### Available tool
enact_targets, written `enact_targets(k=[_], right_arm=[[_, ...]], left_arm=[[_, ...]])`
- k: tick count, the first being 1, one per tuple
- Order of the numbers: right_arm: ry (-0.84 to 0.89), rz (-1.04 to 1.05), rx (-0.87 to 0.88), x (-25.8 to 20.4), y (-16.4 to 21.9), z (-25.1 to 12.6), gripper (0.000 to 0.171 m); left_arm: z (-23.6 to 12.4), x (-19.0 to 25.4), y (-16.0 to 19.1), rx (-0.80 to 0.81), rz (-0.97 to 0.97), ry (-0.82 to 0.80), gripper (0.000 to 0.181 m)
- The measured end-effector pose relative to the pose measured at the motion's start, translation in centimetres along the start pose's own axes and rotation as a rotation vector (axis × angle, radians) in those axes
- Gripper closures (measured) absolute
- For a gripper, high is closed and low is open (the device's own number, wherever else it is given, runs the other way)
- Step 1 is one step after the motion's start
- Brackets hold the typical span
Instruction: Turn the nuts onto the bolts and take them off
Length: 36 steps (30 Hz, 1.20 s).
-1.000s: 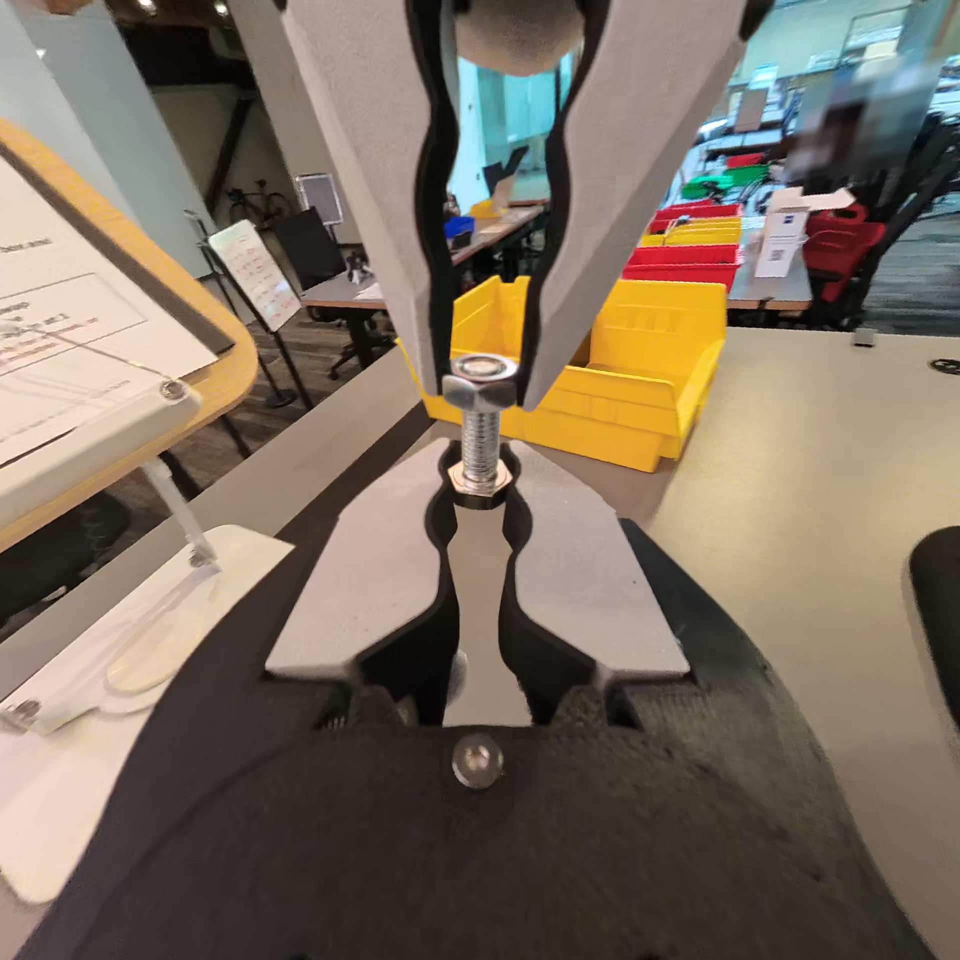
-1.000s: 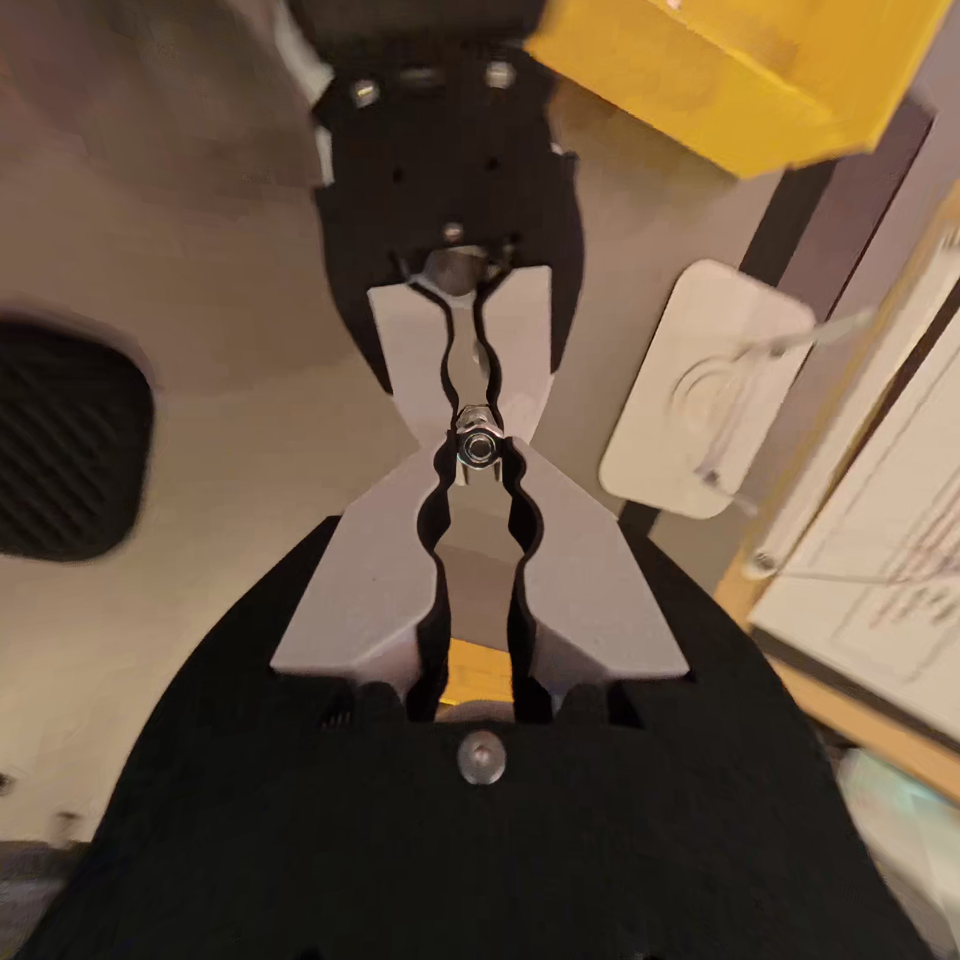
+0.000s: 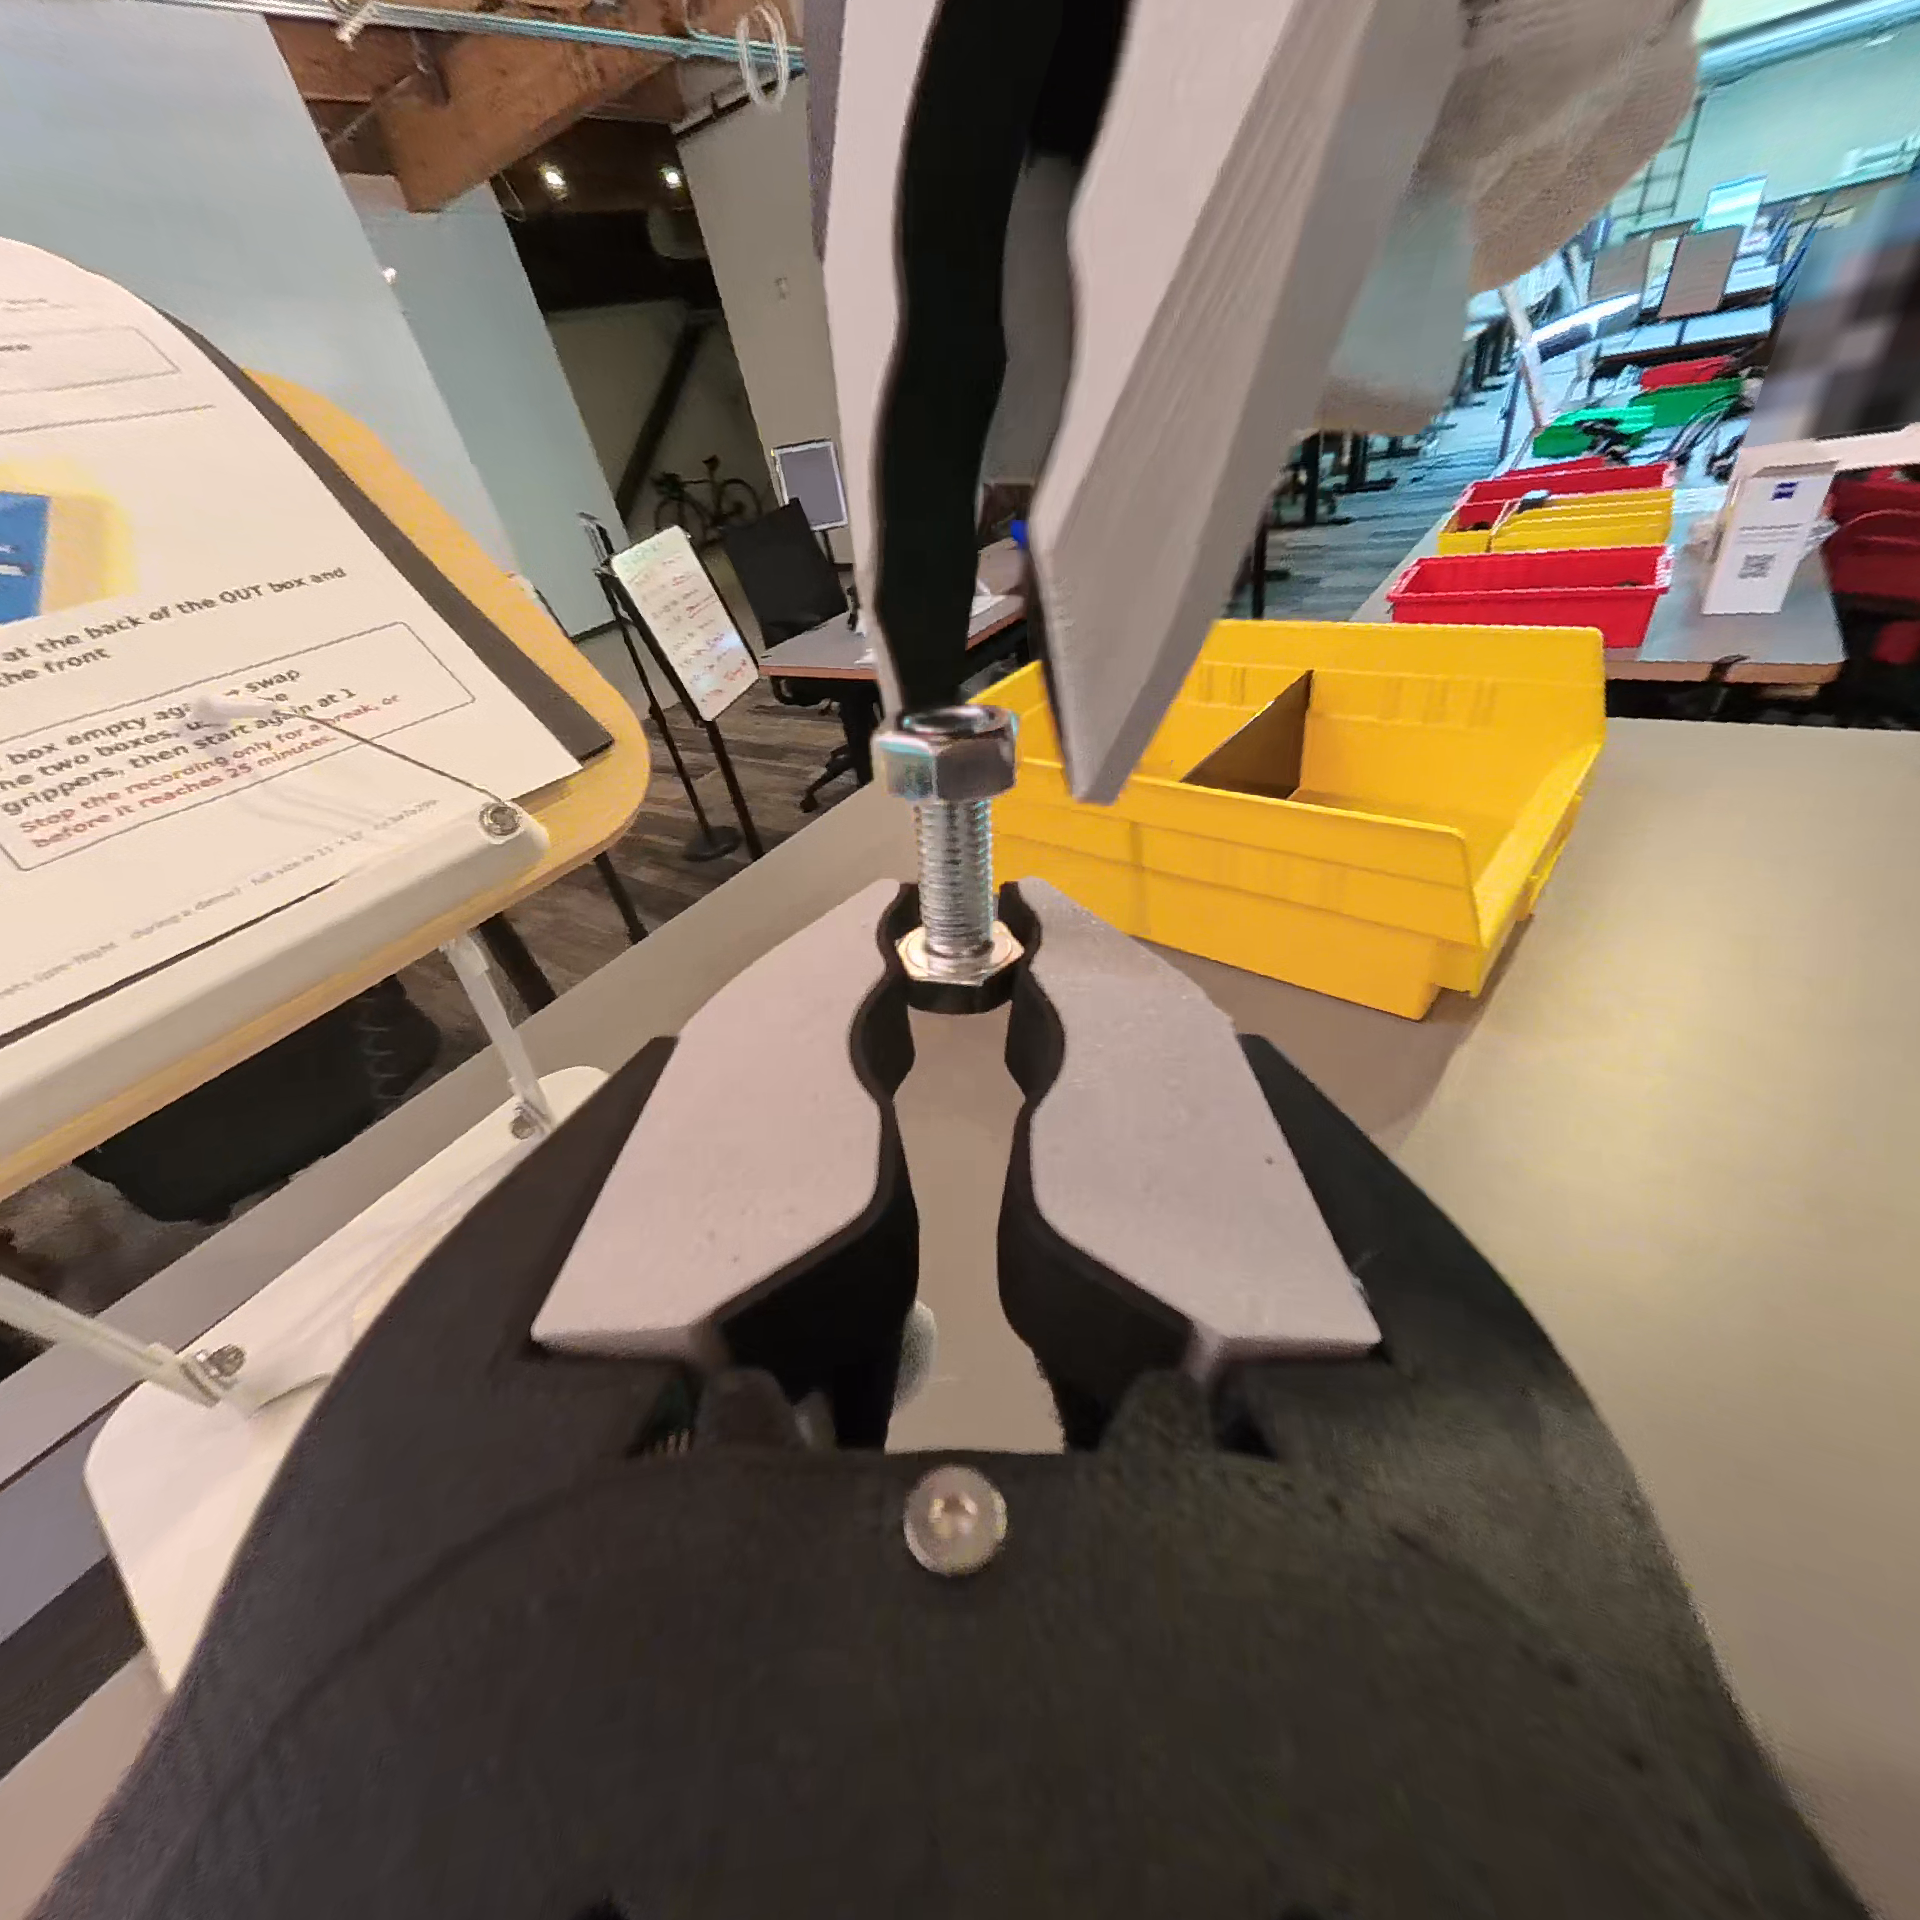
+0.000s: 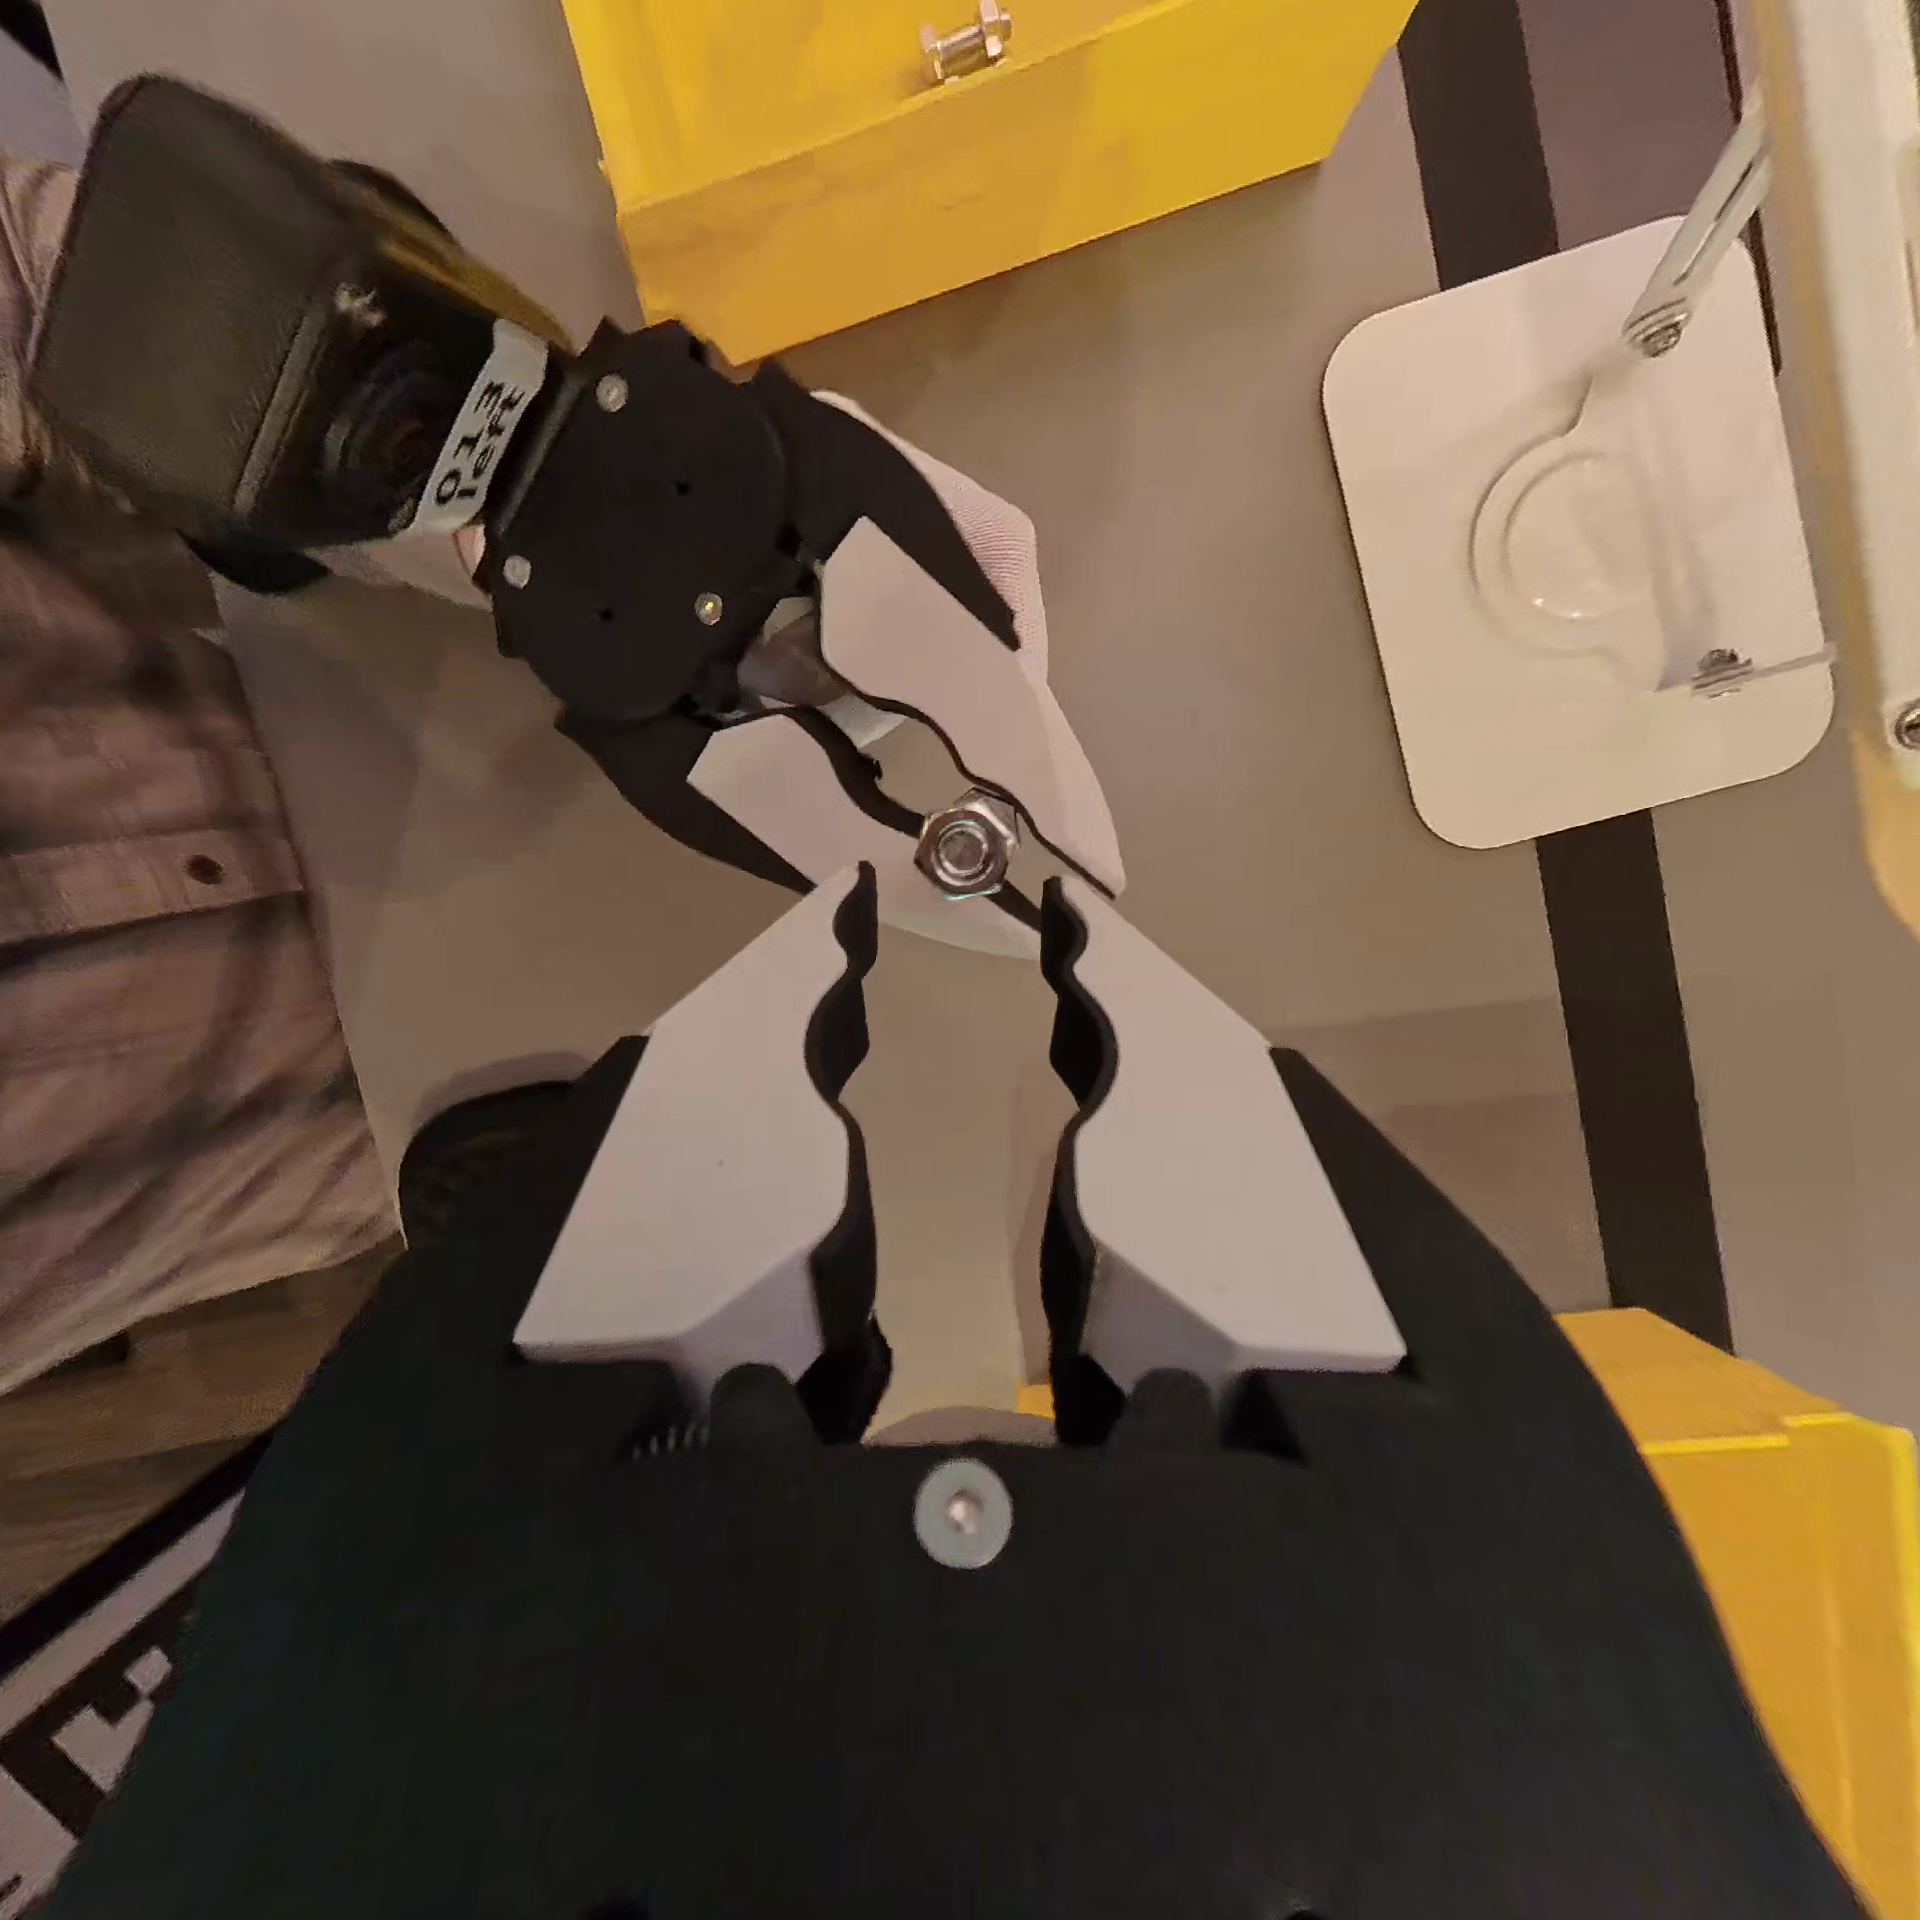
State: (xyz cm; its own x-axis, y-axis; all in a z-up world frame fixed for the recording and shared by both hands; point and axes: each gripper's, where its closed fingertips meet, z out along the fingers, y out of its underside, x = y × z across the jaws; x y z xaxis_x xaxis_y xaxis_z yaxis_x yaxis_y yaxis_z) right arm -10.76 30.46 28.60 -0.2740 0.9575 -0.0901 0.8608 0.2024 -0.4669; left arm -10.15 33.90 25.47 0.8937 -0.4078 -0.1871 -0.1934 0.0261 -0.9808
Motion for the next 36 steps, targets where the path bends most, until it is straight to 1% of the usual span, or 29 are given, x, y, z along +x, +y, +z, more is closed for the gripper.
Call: enact_targets(k=[3,6,13,16,18,20,23,27,29,30,36], right_arm=[[-0.007,0.026,0.016,0.1,0.0,0.4,0.145],[-0.022,0.035,0.029,0.0,-0.2,0.5,0.154],[0.003,-0.024,-0.002,0.1,0.1,0.6,0.155],[0.019,-0.110,-0.027,-0.1,0.2,0.5,0.155],[0.028,-0.210,-0.045,-0.3,0.3,0.4,0.155],[0.043,-0.290,-0.100,-0.3,0.8,0.4,0.155],[0.074,-0.518,-0.176,-0.7,1.3,0.2,0.155],[0.092,-0.833,-0.288,-2.0,2.0,-0.4,0.156],[0.072,-1.006,-0.319,-3.4,2.3,-0.7,0.155],[0.075,-1.081,-0.325,-4.2,2.2,-0.9,0.156],[0.039,-1.367,-0.317,-10.1,1.5,-0.8,0.155]], left_arm=[[0.0,-0.1,0.1,-0.012,0.027,-0.031,0.167],[0.1,-0.1,0.1,-0.016,0.037,-0.042,0.167],[0.2,0.0,0.4,-0.020,0.029,-0.026,0.167],[0.2,0.3,0.2,-0.014,0.018,-0.001,0.167],[0.1,0.7,0.2,-0.007,0.009,0.024,0.167],[0.2,1.1,0.3,-0.011,0.007,0.056,0.167],[0.1,2.2,0.1,0.000,-0.029,0.151,0.167],[-0.9,4.5,-0.6,0.040,-0.068,0.355,0.167],[-2.2,6.5,-1.3,0.074,-0.110,0.541,0.167],[-2.9,7.1,-1.7,0.100,-0.120,0.603,0.167],[-9.6,11.6,-3.4,0.203,-0.246,1.173,0.166]])
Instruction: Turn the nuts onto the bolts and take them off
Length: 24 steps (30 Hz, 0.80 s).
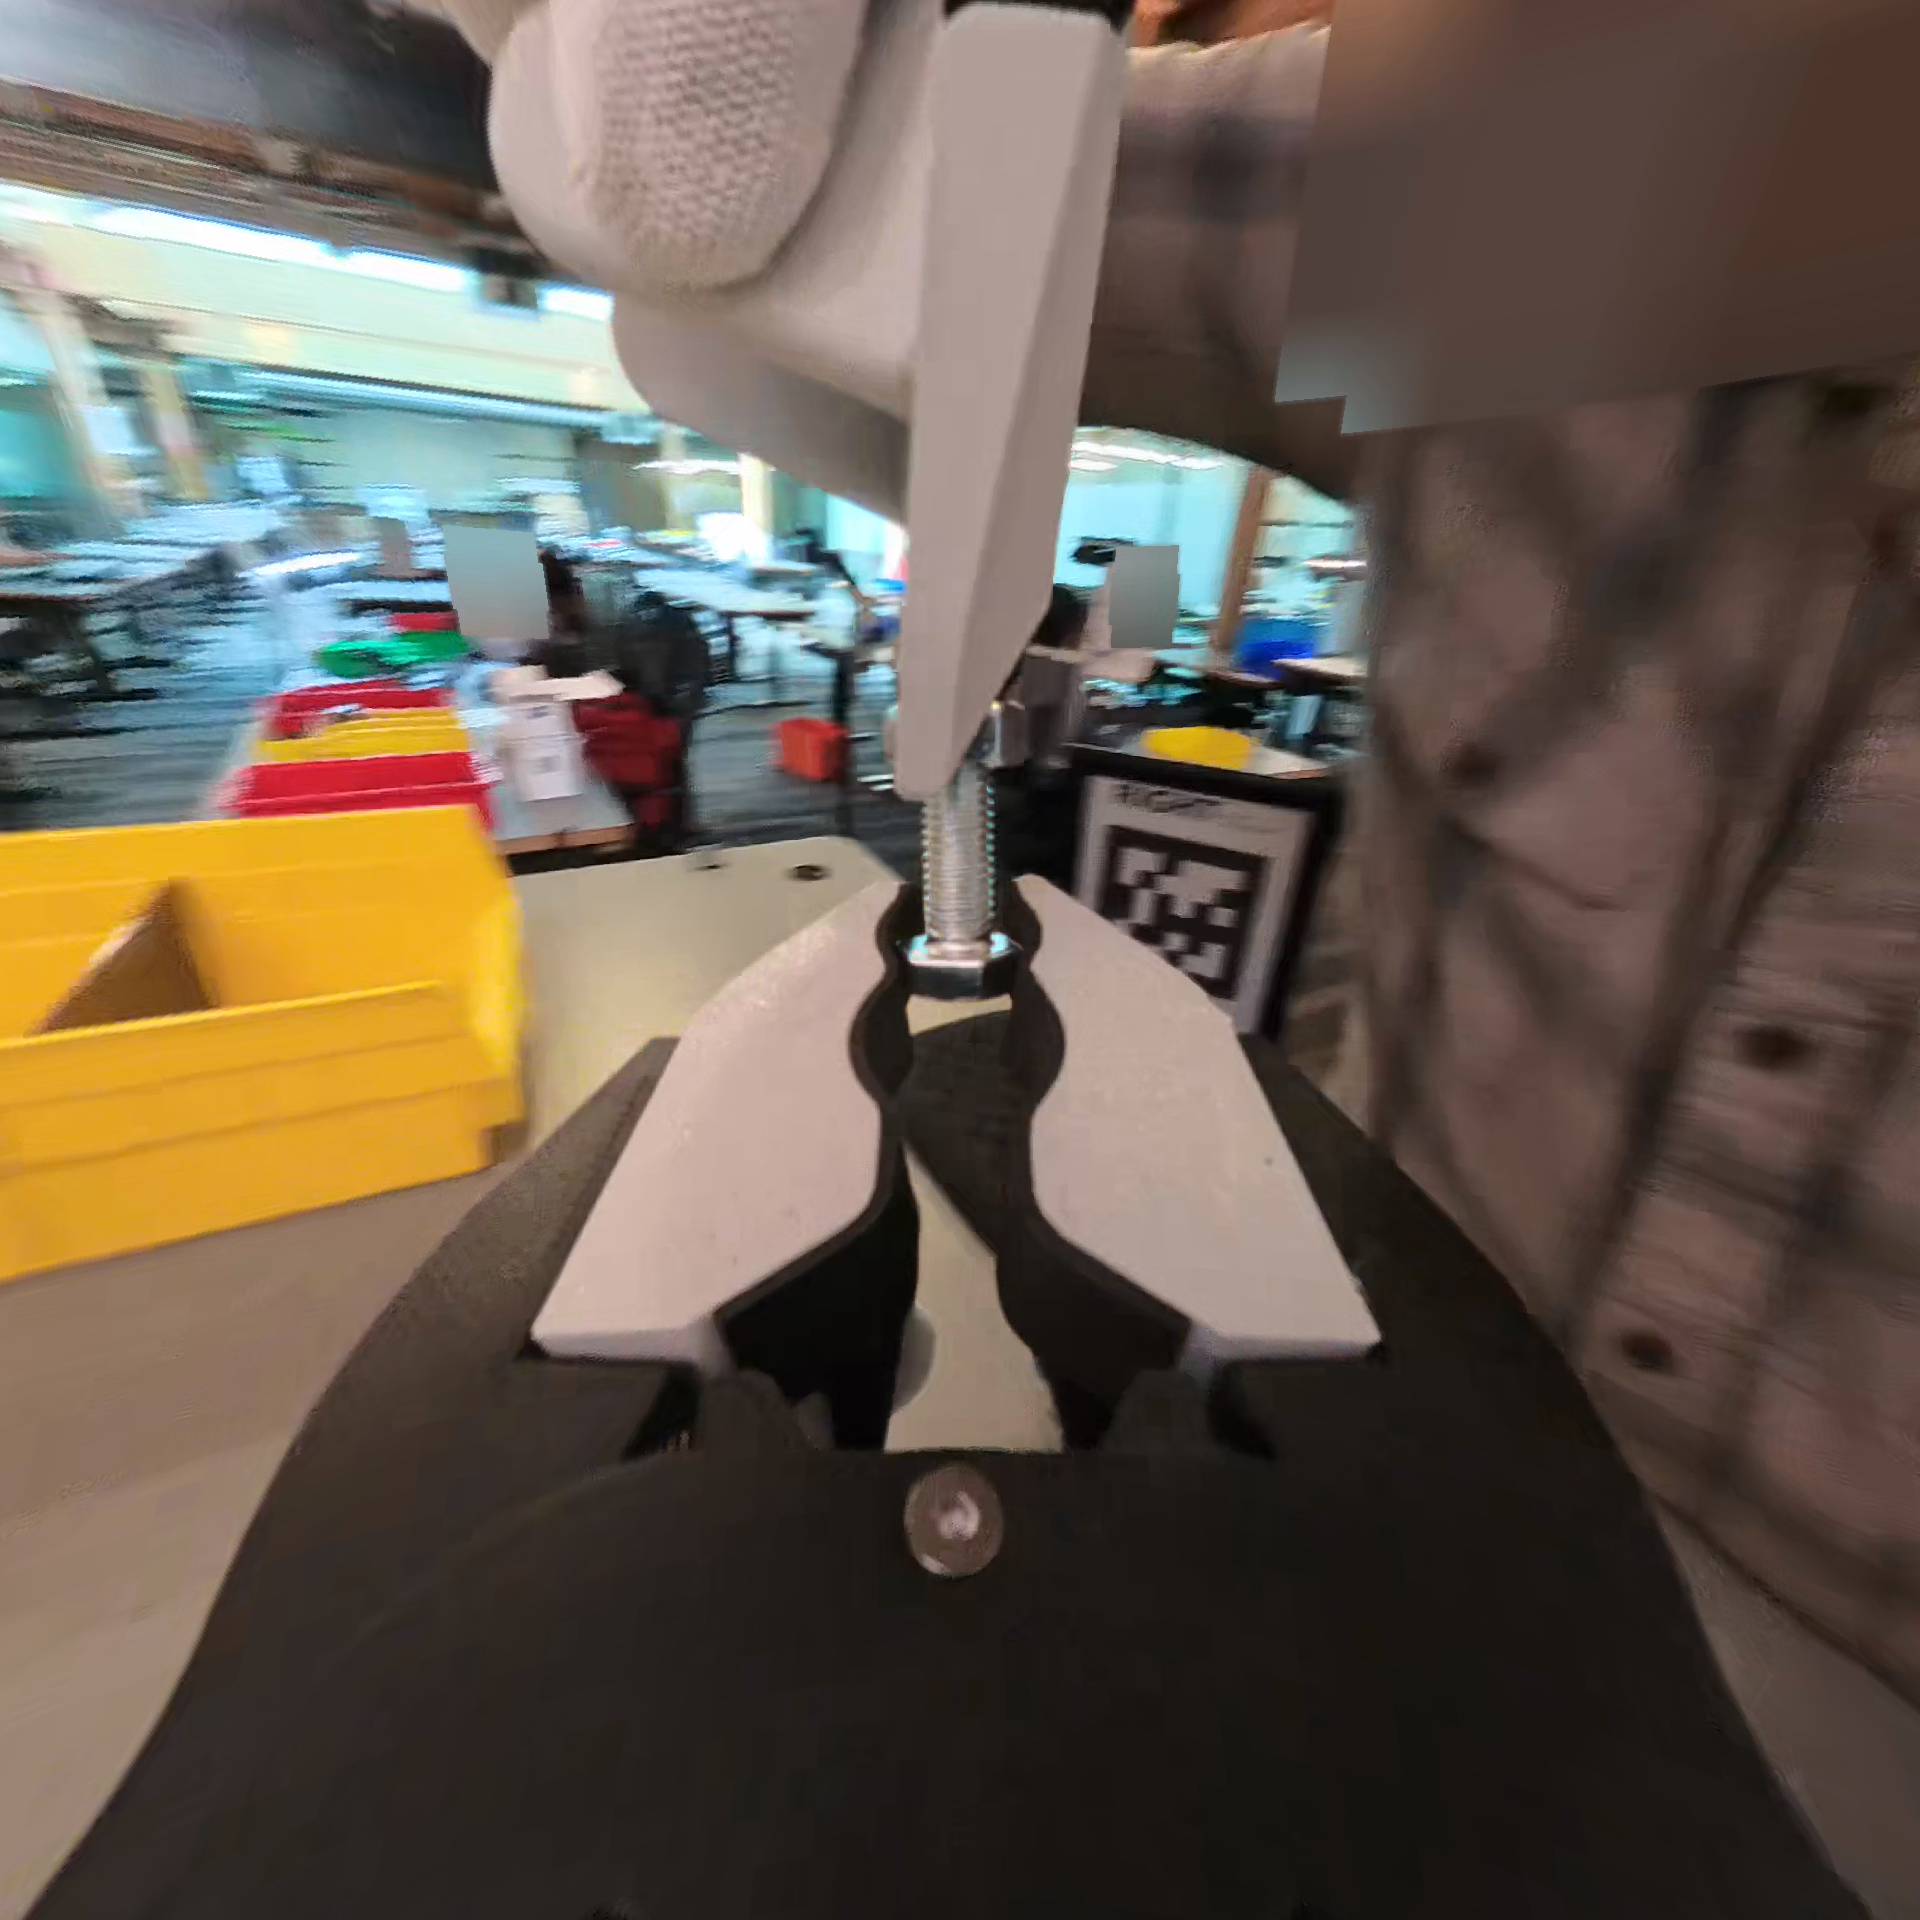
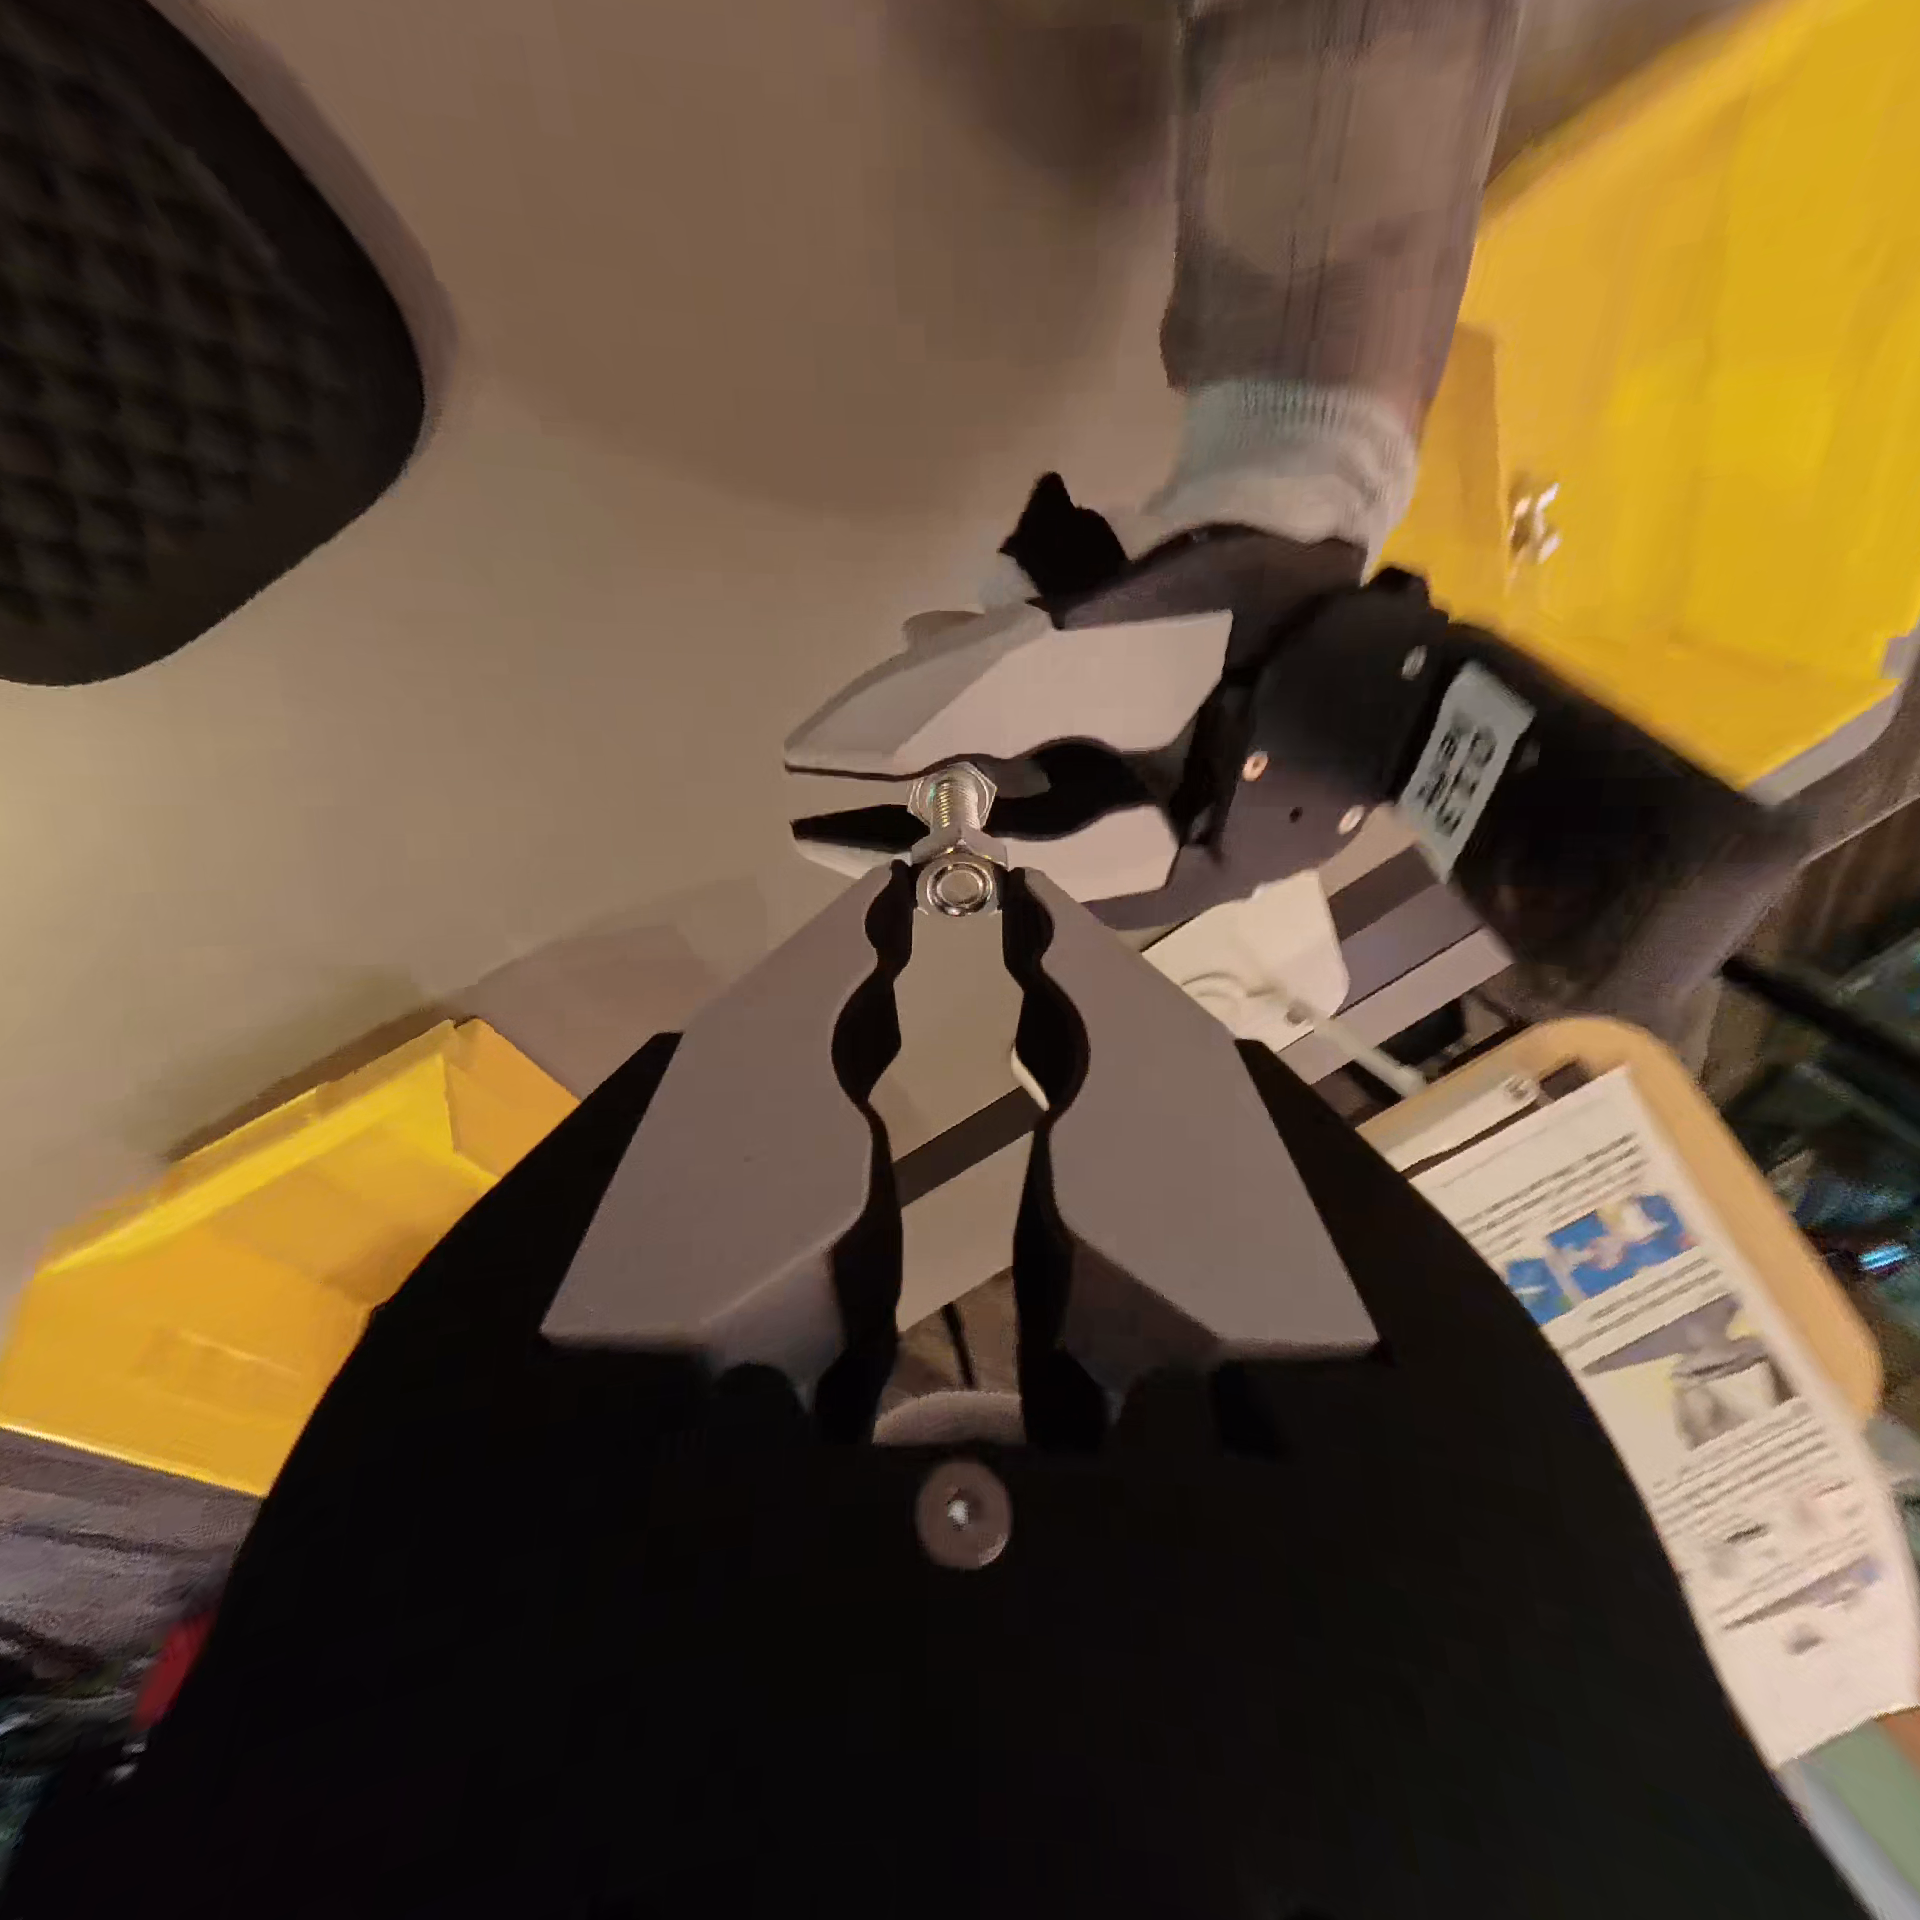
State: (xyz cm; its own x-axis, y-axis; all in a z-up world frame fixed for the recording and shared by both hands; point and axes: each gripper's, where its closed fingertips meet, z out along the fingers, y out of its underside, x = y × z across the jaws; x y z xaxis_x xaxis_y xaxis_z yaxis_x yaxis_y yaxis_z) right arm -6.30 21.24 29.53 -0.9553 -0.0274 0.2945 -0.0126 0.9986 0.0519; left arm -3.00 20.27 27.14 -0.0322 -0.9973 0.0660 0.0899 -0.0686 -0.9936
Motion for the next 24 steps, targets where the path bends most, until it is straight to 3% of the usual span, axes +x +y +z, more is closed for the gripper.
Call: enact_targets(k=[3,7,8,9,12,15,18,24], right_arm=[[0.013,-0.091,-0.002,-0.4,-1.9,0.2,0.155],[0.012,-0.082,-0.058,-0.9,-1.8,0.9,0.155],[0.027,-0.027,-0.065,-0.7,-1.4,0.9,0.153],[0.045,0.025,-0.057,-0.5,-0.9,1.0,0.137],[0.013,0.290,0.025,-0.7,0.0,0.7,0.118],[0.032,0.582,0.113,0.2,1.1,0.1,0.124],[0.024,0.860,0.195,0.9,2.5,-0.3,0.133],[-0.060,1.178,0.251,0.3,4.3,0.5,0.140]], left_arm=[[0.3,2.3,0.6,-0.012,-0.025,0.147,0.167],[0.6,1.9,1.5,-0.043,-0.026,0.128,0.167],[0.6,1.4,1.4,-0.035,-0.027,0.101,0.167],[0.4,0.7,1.2,-0.028,-0.018,0.061,0.167],[-0.2,-2.4,1.3,-0.057,0.047,-0.147,0.167],[-0.8,-4.4,0.7,-0.018,0.059,-0.274,0.167],[-0.9,-4.9,0.8,0.005,0.048,-0.296,0.167],[-0.5,-5.4,1.1,-0.014,0.059,-0.332,0.167]])
